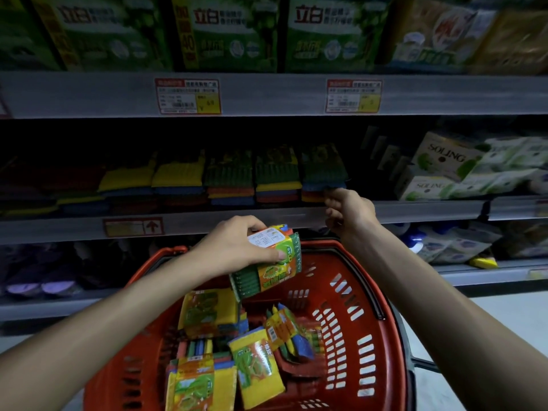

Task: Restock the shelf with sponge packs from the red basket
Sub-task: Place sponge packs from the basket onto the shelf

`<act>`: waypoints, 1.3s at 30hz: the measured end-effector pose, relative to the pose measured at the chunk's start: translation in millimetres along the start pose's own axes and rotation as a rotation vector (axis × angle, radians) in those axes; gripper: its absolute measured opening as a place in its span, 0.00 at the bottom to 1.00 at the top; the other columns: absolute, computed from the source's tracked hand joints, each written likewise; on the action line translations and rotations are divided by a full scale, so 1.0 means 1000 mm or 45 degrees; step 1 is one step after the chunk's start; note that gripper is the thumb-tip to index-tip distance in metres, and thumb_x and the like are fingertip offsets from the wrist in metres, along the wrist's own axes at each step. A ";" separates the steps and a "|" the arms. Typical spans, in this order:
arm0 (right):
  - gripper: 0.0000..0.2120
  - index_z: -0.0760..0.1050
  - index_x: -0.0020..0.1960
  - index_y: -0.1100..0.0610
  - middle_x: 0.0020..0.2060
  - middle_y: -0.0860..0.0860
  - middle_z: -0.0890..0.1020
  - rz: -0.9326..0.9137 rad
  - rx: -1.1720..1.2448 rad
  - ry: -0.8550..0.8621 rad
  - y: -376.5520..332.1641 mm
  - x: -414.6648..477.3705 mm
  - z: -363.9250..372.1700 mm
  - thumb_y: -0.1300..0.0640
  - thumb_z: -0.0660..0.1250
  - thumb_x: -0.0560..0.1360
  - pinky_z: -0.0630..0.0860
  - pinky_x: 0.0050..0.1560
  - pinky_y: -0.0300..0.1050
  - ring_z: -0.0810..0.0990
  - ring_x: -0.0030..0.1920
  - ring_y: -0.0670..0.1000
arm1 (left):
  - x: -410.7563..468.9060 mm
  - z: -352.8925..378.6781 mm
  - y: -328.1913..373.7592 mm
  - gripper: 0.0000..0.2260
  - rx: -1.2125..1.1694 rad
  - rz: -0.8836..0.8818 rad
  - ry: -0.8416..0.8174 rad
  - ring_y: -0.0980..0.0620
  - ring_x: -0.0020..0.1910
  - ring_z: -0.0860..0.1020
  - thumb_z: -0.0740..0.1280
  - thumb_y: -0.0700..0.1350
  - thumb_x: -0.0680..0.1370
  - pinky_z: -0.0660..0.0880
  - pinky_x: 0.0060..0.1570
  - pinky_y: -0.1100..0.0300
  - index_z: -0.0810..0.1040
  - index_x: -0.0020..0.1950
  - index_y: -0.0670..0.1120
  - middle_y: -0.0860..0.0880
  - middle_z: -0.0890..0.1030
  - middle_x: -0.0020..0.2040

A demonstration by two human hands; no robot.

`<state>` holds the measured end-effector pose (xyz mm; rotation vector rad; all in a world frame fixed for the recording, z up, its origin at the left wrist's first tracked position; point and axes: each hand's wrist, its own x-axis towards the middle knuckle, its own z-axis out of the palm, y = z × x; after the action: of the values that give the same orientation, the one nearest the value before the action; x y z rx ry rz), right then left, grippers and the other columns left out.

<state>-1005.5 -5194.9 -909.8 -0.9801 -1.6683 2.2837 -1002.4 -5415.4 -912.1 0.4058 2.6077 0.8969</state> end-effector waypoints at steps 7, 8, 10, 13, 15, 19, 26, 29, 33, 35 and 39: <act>0.04 0.77 0.49 0.62 0.30 0.51 0.78 -0.011 -0.051 -0.021 0.000 0.001 -0.002 0.61 0.69 0.80 0.64 0.22 0.37 0.71 0.21 0.43 | 0.000 0.003 0.003 0.29 -0.005 -0.001 -0.016 0.55 0.52 0.79 0.78 0.65 0.67 0.76 0.48 0.58 0.79 0.63 0.54 0.55 0.80 0.57; 0.04 0.77 0.48 0.62 0.29 0.50 0.78 -0.005 -0.045 -0.019 0.000 0.002 -0.003 0.61 0.69 0.79 0.64 0.21 0.37 0.71 0.21 0.43 | 0.000 0.004 0.004 0.29 -0.009 0.000 -0.016 0.55 0.52 0.79 0.78 0.65 0.67 0.76 0.48 0.58 0.79 0.63 0.54 0.55 0.81 0.57; 0.06 0.78 0.45 0.61 0.28 0.50 0.79 0.011 -0.040 -0.023 -0.001 0.002 -0.004 0.61 0.69 0.79 0.64 0.21 0.36 0.73 0.21 0.44 | -0.001 0.004 0.004 0.29 -0.016 0.004 -0.016 0.56 0.51 0.80 0.78 0.66 0.66 0.75 0.46 0.59 0.79 0.63 0.54 0.55 0.81 0.56; 0.07 0.79 0.44 0.61 0.28 0.50 0.81 0.034 -0.033 -0.053 -0.001 0.002 -0.008 0.59 0.70 0.79 0.65 0.23 0.37 0.75 0.23 0.45 | -0.002 0.002 0.007 0.29 -0.026 0.006 -0.017 0.57 0.51 0.79 0.78 0.65 0.66 0.76 0.47 0.59 0.79 0.63 0.55 0.56 0.80 0.56; 0.07 0.79 0.45 0.61 0.28 0.49 0.82 0.057 -0.052 -0.072 -0.002 0.001 -0.012 0.58 0.70 0.80 0.66 0.26 0.39 0.76 0.24 0.45 | -0.003 0.001 0.011 0.29 -0.066 -0.001 -0.020 0.57 0.52 0.79 0.79 0.64 0.66 0.77 0.51 0.57 0.79 0.63 0.54 0.56 0.80 0.56; 0.08 0.78 0.46 0.60 0.29 0.50 0.79 0.027 -0.088 -0.145 -0.007 -0.007 -0.022 0.56 0.68 0.80 0.66 0.23 0.36 0.74 0.21 0.44 | -0.006 -0.002 0.021 0.25 -0.323 -0.049 -0.055 0.55 0.51 0.82 0.80 0.60 0.67 0.79 0.49 0.58 0.80 0.60 0.54 0.54 0.83 0.54; 0.30 0.81 0.63 0.50 0.55 0.50 0.87 -0.080 -0.445 -0.670 -0.020 -0.053 -0.035 0.30 0.65 0.73 0.80 0.60 0.49 0.85 0.56 0.50 | -0.016 -0.001 0.044 0.19 -0.762 0.122 0.020 0.60 0.46 0.85 0.79 0.53 0.70 0.79 0.40 0.68 0.83 0.60 0.54 0.53 0.86 0.53; 0.30 0.78 0.67 0.49 0.59 0.50 0.85 -0.169 -0.484 -0.781 -0.021 -0.069 -0.043 0.33 0.72 0.71 0.77 0.67 0.57 0.85 0.59 0.51 | -0.019 0.000 0.053 0.23 -0.807 0.164 0.074 0.54 0.53 0.85 0.79 0.58 0.68 0.82 0.54 0.55 0.84 0.61 0.55 0.51 0.86 0.56; 0.26 0.78 0.66 0.54 0.57 0.56 0.85 -0.246 -0.341 -0.679 -0.022 -0.083 -0.059 0.44 0.75 0.72 0.78 0.65 0.59 0.85 0.57 0.56 | -0.027 0.008 0.064 0.24 -0.935 0.198 0.102 0.51 0.56 0.84 0.78 0.56 0.70 0.81 0.55 0.57 0.81 0.65 0.53 0.48 0.85 0.58; 0.24 0.79 0.65 0.56 0.57 0.59 0.85 -0.260 -0.251 -0.637 -0.025 -0.085 -0.068 0.45 0.73 0.73 0.81 0.61 0.55 0.85 0.57 0.57 | -0.032 0.013 0.070 0.21 -1.099 0.175 0.138 0.48 0.56 0.84 0.76 0.54 0.73 0.79 0.48 0.60 0.81 0.64 0.51 0.47 0.85 0.57; 0.24 0.77 0.65 0.59 0.58 0.59 0.84 -0.221 -0.047 -0.521 -0.032 -0.088 -0.081 0.44 0.70 0.76 0.84 0.51 0.51 0.86 0.55 0.55 | -0.041 0.026 0.083 0.24 -1.290 0.139 0.182 0.48 0.63 0.80 0.71 0.67 0.70 0.74 0.66 0.46 0.83 0.60 0.56 0.52 0.85 0.59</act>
<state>-897.8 -5160.2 -858.1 -0.3652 -1.8598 2.4572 -942.6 -5354.2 -868.8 0.1893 1.8831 2.1365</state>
